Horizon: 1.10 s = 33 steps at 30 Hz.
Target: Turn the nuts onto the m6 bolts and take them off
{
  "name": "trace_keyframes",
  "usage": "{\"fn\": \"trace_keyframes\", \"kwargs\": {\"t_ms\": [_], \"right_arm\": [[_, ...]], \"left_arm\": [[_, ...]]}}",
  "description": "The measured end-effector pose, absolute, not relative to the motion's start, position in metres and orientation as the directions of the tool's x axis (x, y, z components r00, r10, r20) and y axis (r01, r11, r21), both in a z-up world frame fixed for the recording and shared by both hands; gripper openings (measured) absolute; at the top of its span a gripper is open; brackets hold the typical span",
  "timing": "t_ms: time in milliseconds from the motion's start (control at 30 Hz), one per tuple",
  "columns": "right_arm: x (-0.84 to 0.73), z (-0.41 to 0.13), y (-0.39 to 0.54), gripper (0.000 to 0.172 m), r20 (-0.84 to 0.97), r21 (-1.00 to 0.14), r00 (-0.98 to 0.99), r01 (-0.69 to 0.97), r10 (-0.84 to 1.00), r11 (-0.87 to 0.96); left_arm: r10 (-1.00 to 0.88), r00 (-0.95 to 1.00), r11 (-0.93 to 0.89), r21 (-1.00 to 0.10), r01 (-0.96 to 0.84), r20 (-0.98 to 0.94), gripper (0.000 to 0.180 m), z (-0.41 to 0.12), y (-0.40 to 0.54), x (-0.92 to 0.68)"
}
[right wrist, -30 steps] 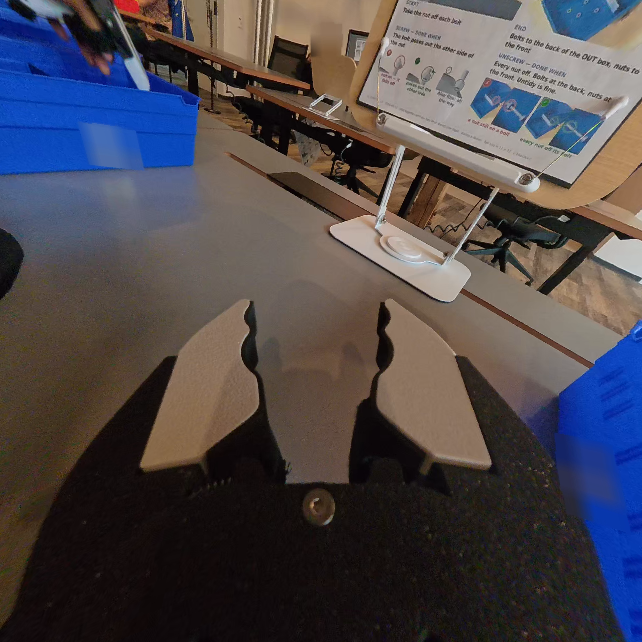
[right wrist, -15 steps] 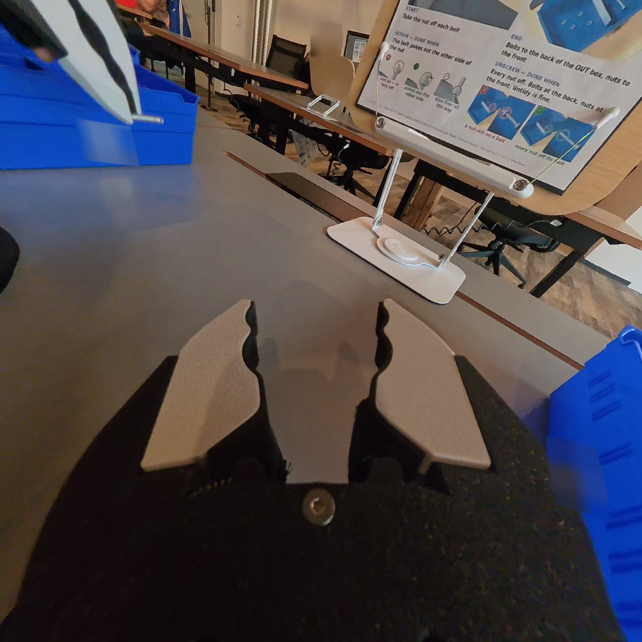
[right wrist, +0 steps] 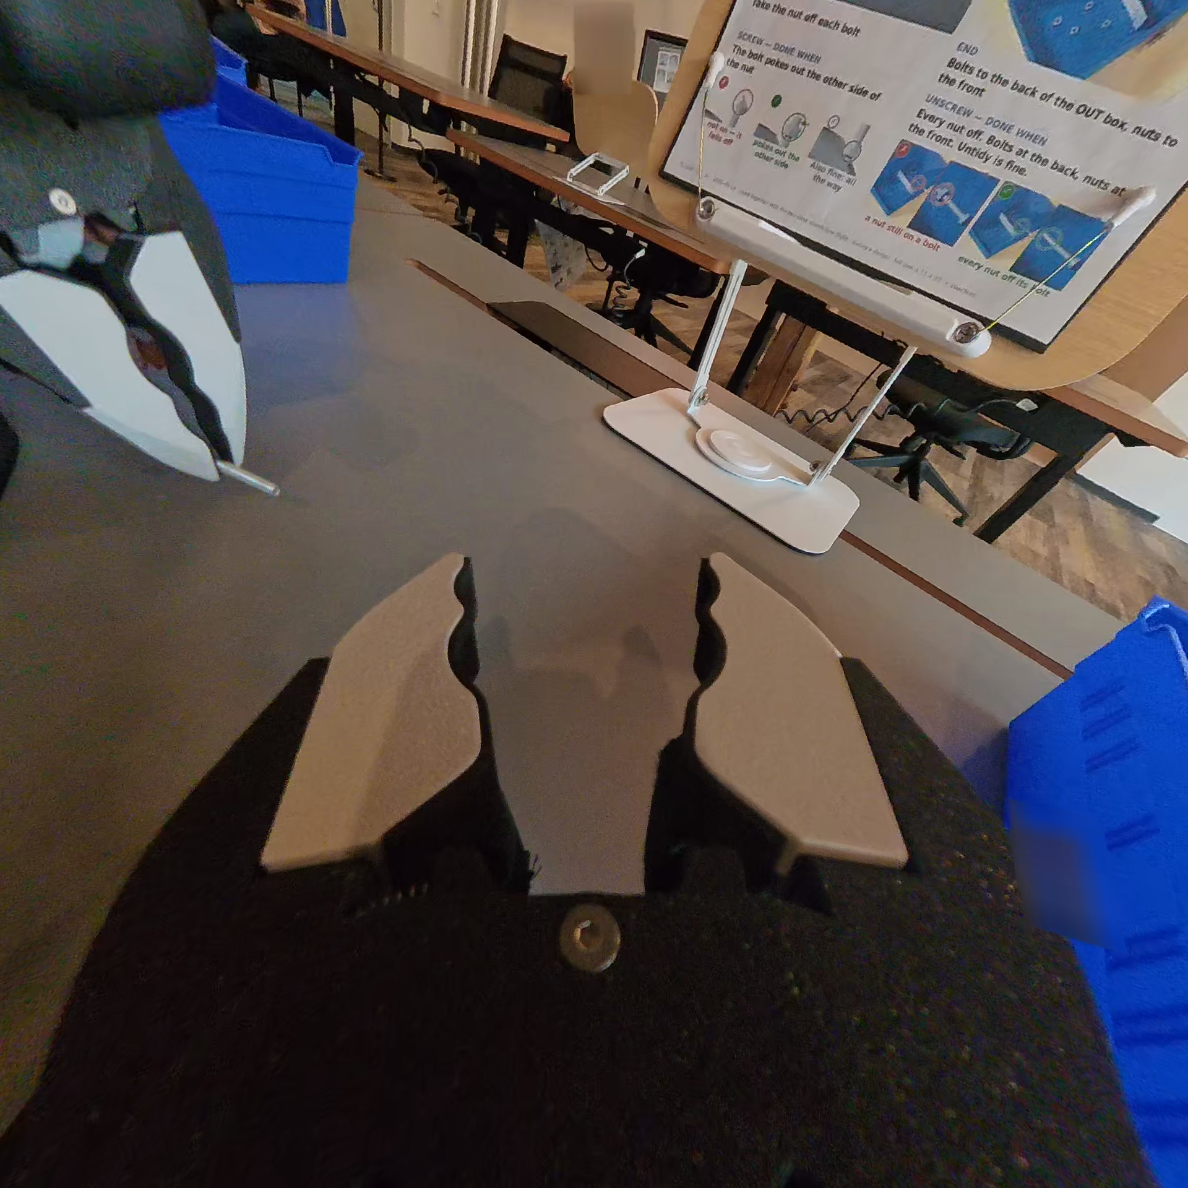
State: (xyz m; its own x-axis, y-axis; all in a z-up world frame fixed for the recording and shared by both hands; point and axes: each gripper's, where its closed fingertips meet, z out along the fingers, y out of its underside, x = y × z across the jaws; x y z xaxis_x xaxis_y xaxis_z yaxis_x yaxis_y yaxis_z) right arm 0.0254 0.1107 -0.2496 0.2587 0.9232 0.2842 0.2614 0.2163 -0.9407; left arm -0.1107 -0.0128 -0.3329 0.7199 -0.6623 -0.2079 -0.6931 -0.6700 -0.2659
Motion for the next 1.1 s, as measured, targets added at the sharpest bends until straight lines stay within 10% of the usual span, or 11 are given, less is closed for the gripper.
{"fn": "trace_keyframes", "kwargs": {"t_ms": [567, 1100], "right_arm": [[0.025, -0.250, 0.109, 0.066, 0.288, -0.938, 0.251, 0.269, 0.924, 0.219], [0.025, -0.254, 0.109, 0.066, 0.284, -0.937, 0.245, 0.277, 0.927, 0.213]], "left_arm": [[-0.622, 0.764, -0.705, -0.302, -0.642, -0.173, 0.030, -0.345, -0.012, -0.101], [-0.287, 0.924, -0.591, -0.712, -0.379, -0.253, 0.053, -0.195, -0.115, -0.223]]}}
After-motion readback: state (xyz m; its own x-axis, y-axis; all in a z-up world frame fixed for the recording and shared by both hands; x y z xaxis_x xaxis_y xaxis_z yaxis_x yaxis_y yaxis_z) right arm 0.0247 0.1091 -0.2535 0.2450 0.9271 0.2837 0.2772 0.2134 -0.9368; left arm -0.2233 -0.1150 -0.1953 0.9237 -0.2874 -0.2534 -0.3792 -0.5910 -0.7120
